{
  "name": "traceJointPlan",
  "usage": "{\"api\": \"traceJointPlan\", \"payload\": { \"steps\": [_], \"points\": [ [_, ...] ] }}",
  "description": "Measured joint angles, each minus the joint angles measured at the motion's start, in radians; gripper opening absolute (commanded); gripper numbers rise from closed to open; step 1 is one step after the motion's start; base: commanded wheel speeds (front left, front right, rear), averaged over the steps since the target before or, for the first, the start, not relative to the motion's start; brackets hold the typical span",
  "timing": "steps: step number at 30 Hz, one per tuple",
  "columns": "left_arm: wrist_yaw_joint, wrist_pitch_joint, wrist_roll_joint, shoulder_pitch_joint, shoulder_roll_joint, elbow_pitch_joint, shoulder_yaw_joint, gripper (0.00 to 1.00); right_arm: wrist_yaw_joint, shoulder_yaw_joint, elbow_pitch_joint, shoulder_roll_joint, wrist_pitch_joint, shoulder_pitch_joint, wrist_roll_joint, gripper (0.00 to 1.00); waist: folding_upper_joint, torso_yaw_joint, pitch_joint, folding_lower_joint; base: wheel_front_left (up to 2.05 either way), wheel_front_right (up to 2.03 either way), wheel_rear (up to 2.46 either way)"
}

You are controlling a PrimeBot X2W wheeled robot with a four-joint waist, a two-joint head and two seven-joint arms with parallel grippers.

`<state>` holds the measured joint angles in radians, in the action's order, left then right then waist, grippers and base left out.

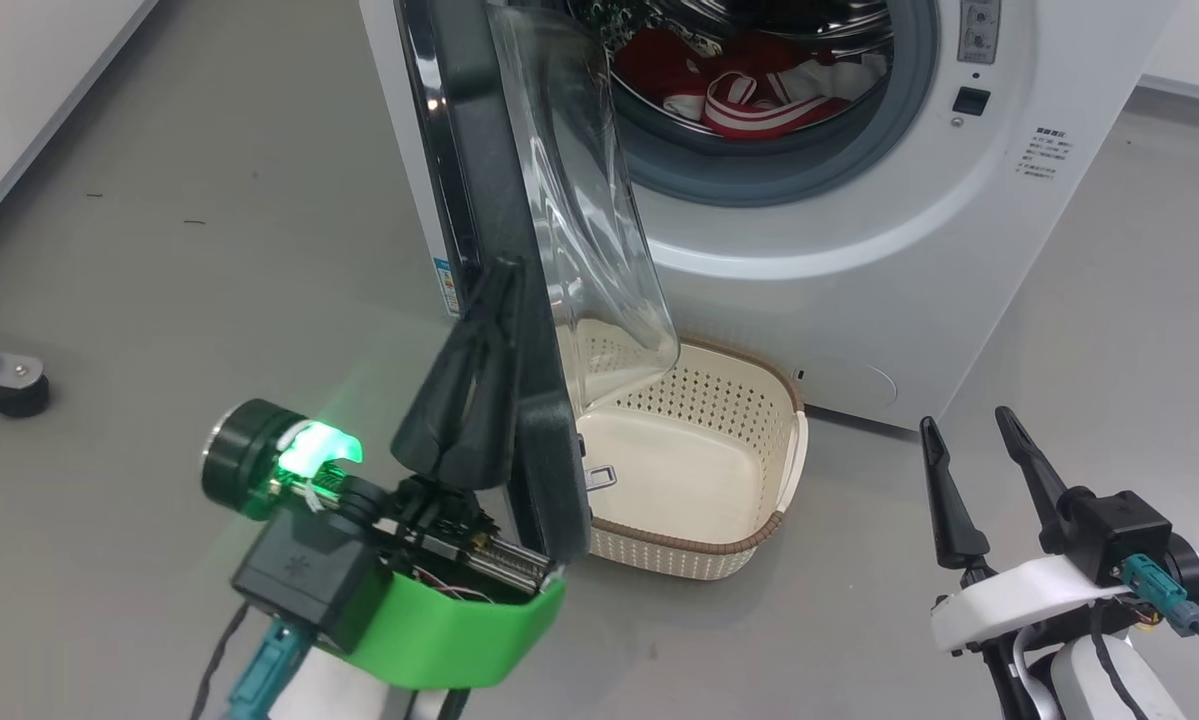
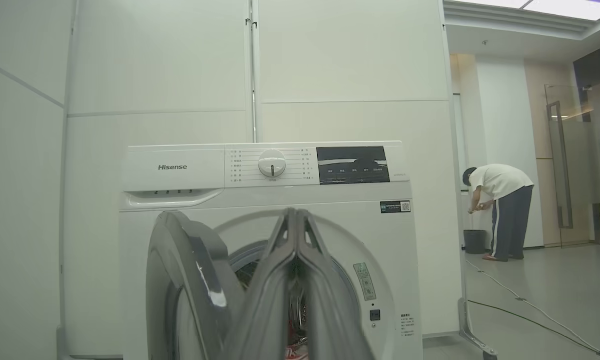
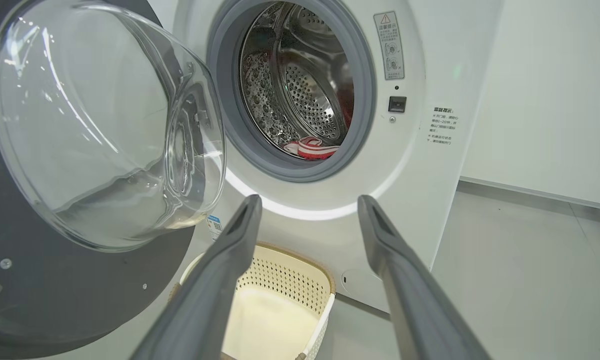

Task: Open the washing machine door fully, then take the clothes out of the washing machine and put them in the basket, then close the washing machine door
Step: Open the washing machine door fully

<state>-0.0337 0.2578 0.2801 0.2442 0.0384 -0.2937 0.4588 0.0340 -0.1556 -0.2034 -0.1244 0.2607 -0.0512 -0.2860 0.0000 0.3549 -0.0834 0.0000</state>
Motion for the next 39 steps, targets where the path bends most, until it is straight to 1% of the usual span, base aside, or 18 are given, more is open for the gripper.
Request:
{"api": "traceJointPlan", "payload": {
  "steps": [3,5,12,17,22,24,28,39],
  "points": [
    [0.026,-0.002,0.000,-0.009,0.001,-0.001,0.056,0.00,0.004,0.002,-0.005,0.004,0.000,0.000,0.001,1.00,0.0000,-0.003,0.004,0.0000,0.00,0.00,0.00],
    [0.041,-0.021,0.007,-0.027,0.003,0.000,0.095,0.00,0.009,0.003,-0.008,0.007,0.000,0.001,0.007,1.00,0.0000,-0.005,0.006,0.0000,0.00,0.00,0.00],
    [0.084,-0.121,0.059,-0.091,0.008,0.037,0.187,0.00,0.011,0.013,-0.014,0.018,0.000,0.019,0.015,1.00,0.0000,-0.014,0.009,0.0001,0.00,0.00,0.00],
    [0.084,-0.189,0.080,-0.133,0.012,0.083,0.207,0.00,0.017,0.017,-0.016,0.024,0.000,0.020,0.026,1.00,0.0000,-0.018,0.006,0.0001,0.00,0.00,0.00],
    [0.081,-0.241,0.096,-0.158,0.023,0.132,0.202,0.00,0.021,0.021,-0.019,0.028,0.000,0.020,0.029,1.00,0.0000,-0.020,-0.001,0.0001,0.00,0.00,0.00],
    [0.072,-0.255,0.104,-0.165,0.029,0.151,0.193,0.00,0.026,0.022,-0.020,0.029,0.000,0.020,0.033,1.00,0.0000,-0.022,-0.004,0.0000,0.00,0.00,0.00],
    [0.057,-0.267,0.106,-0.167,0.035,0.168,0.166,0.00,0.026,0.027,-0.021,0.030,0.000,0.020,0.035,1.00,0.0000,-0.024,-0.010,0.0001,0.00,0.00,0.00],
    [0.043,-0.274,0.106,-0.163,0.035,0.213,0.128,0.00,0.036,0.041,-0.028,0.034,0.000,0.019,0.042,1.00,0.0000,-0.031,-0.024,0.0000,0.00,0.00,0.00]
  ]
}}
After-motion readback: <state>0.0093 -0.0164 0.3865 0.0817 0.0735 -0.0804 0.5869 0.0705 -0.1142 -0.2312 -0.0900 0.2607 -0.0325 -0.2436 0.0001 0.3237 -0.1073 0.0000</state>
